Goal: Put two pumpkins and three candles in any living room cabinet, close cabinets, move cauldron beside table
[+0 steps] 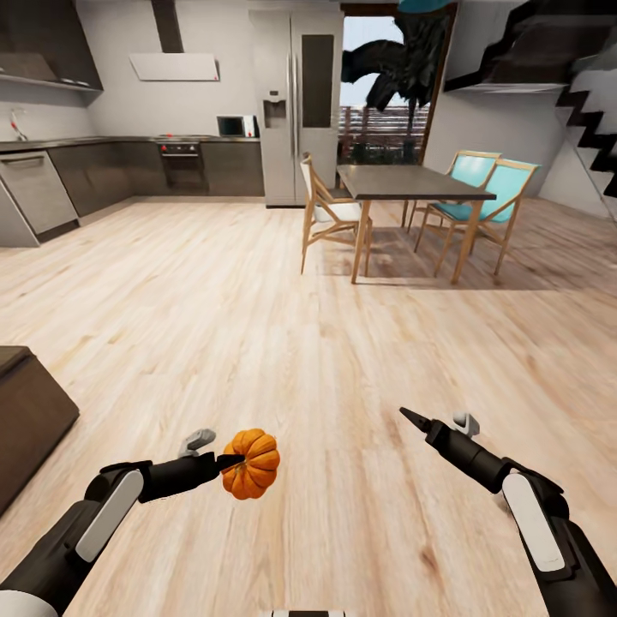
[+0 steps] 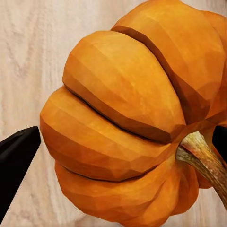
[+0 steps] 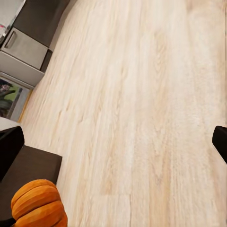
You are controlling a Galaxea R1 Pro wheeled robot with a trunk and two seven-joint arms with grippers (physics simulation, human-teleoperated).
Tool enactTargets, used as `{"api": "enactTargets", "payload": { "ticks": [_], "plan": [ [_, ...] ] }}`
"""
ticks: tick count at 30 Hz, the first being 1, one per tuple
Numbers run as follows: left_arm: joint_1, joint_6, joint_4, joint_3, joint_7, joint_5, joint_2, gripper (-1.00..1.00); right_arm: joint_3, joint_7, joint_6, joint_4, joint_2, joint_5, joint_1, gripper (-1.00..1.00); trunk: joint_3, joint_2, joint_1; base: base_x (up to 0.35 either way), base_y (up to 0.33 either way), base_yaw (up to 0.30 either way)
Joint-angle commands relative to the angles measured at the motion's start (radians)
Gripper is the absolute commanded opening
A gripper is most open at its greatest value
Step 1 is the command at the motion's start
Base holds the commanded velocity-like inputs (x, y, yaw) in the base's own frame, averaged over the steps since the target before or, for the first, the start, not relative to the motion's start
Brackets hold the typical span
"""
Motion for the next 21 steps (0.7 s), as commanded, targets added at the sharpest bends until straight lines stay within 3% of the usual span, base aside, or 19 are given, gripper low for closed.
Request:
{"api": "enactTargets", "payload": {
  "ticks": [1, 10, 17, 21],
  "plan": [
    [0.000, 0.004, -0.001, -0.001, -0.002, 0.004, 0.000, -1.00, -0.002, 0.001, 0.008, 0.000, 0.000, -0.003, -0.001, 1.00, 0.004, 0.000, -0.001, 0.000, 0.000, -0.231],
    [-0.001, 0.004, -0.001, -0.001, -0.002, 0.004, 0.001, -1.00, -0.002, 0.002, 0.008, -0.001, 0.000, -0.004, -0.001, 1.00, 0.045, 0.002, -0.005, 0.000, 0.000, -0.199],
    [-0.001, 0.004, 0.000, 0.001, -0.002, 0.005, 0.006, -1.00, -0.002, -0.003, 0.009, 0.000, 0.000, -0.004, -0.001, 1.00, 0.046, 0.002, -0.005, 0.000, 0.000, -0.020],
    [0.000, 0.007, 0.001, 0.031, -0.002, 0.005, 0.006, -1.00, -0.002, -0.003, 0.009, 0.000, 0.000, -0.005, -0.001, 1.00, 0.045, 0.002, -0.005, 0.107, 0.054, -0.143]
  ]
}}
